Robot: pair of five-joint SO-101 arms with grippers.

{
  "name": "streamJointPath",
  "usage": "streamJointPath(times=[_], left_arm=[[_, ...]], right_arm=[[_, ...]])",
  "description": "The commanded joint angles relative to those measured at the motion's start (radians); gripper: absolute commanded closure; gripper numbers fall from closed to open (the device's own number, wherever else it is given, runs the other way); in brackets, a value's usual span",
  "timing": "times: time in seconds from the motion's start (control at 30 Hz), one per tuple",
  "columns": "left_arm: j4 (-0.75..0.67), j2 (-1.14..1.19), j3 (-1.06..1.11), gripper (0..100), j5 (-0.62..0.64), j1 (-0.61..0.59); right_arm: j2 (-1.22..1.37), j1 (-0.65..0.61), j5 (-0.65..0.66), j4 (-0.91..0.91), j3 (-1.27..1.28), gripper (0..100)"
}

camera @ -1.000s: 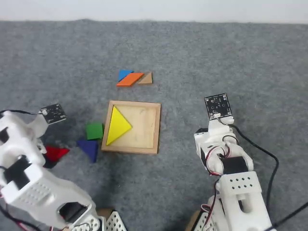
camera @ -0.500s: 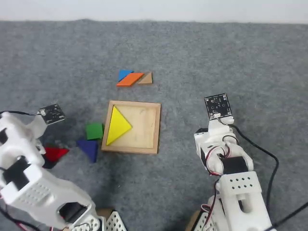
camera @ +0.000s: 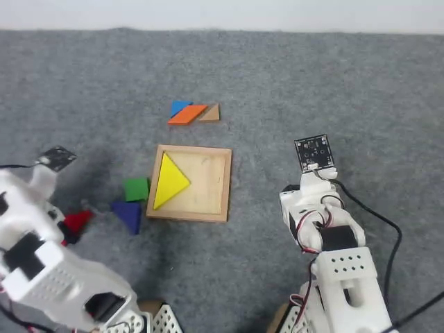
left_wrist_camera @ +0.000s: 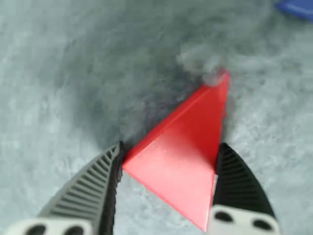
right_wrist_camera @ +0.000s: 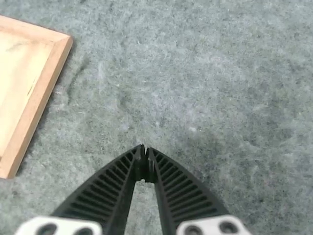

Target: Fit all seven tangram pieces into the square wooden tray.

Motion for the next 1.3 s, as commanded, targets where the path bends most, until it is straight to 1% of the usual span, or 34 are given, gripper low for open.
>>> streamJointPath(times=[0.0,0.1,0.2,0.23,0.27,0.33,0.53,0.57,0.6,0.63,0.73,0.8,0.93,1.1,1.17,1.27], left_arm=[[0.170,0.011,-0.012,99,-0.350,0.072],[0.379,-0.021,-0.110,99,-0.641,0.080],[0.626,-0.060,-0.268,99,-0.928,0.072],[0.631,-0.077,-0.305,99,-0.996,0.069],[0.623,-0.094,-0.325,99,-1.033,0.071],[0.628,-0.115,-0.360,99,-1.042,0.098],[0.623,-0.135,-0.361,99,-1.042,0.166],[0.605,-0.133,-0.361,99,-1.043,0.169],[0.555,-0.132,-0.363,99,-1.040,0.184],[0.516,-0.132,-0.361,99,-1.019,0.198],[0.460,-0.123,-0.351,99,-0.850,0.166],[0.428,-0.106,-0.349,99,-0.770,0.149],[0.437,-0.074,-0.351,99,-0.783,0.158],[0.560,-0.074,-0.355,99,-0.852,0.276],[0.571,-0.074,-0.363,99,-0.873,0.347],[0.546,-0.066,-0.369,99,-0.872,0.463]], right_arm=[[-0.031,0.004,0.015,-0.021,-0.012,99.0],[-0.031,0.004,0.015,-0.021,-0.012,99.0],[-0.031,0.004,0.015,-0.021,-0.014,99.0],[-0.031,0.004,0.015,-0.021,-0.014,99.0],[-0.031,0.004,0.015,-0.021,-0.014,99.0],[-0.031,0.004,0.015,-0.021,-0.014,99.0],[-0.031,0.004,0.015,-0.021,-0.014,99.0],[-0.031,0.004,0.015,-0.021,-0.014,99.0],[-0.031,0.004,0.015,-0.021,-0.014,99.0],[-0.031,0.004,0.015,-0.021,-0.014,99.0],[-0.031,0.004,0.015,-0.021,-0.014,99.0],[-0.031,0.004,0.015,-0.021,-0.014,99.0],[-0.031,0.004,0.015,-0.021,-0.014,99.0],[-0.031,0.004,0.015,-0.021,-0.014,99.0],[-0.031,0.004,0.015,-0.021,-0.014,99.0],[-0.031,0.004,0.015,-0.021,-0.014,99.0]])
